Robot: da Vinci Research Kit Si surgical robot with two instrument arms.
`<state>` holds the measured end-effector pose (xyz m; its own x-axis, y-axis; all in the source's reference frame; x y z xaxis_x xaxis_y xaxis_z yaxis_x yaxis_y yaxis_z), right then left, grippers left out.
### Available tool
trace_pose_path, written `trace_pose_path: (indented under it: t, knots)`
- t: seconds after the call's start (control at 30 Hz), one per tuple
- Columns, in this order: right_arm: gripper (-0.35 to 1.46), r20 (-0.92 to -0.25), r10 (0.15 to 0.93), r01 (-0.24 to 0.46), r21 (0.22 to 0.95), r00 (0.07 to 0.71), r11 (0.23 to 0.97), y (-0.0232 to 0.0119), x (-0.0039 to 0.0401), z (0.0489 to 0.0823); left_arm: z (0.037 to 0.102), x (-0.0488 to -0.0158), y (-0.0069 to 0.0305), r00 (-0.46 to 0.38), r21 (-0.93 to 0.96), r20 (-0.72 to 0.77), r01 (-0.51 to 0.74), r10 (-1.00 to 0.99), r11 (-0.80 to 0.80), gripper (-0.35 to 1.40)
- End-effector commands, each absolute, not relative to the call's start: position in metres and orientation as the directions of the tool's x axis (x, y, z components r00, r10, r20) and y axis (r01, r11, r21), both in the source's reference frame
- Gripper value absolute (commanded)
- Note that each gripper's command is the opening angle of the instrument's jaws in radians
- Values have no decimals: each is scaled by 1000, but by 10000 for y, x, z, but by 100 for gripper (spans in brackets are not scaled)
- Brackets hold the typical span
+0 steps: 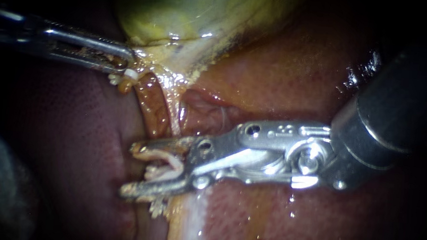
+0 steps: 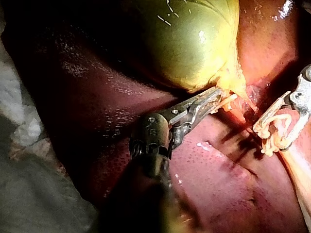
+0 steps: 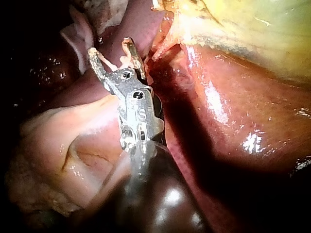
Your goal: Clipping second clip right tube
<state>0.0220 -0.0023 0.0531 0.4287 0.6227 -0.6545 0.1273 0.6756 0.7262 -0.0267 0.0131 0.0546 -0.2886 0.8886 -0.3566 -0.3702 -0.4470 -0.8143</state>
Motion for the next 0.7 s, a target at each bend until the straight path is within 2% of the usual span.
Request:
trace_pose_path:
  t: [0.03, 0.3, 0.7]
  knots:
    - [45, -655, 624, 129, 727, 426, 675, -23, 220, 530, 546, -267, 131, -289, -814, -357, -370, 889, -447, -35]
    - [50, -644, 643, 120, 739, 414, 663, -22, 210, 523, 547, -266, 131, -289, -814, -357, -370, 888, -447, -35]
    - [50, -639, 658, 102, 744, 398, 660, -9, 156, 509, 546, -265, 132, -288, -814, -357, -371, 889, -447, -35]
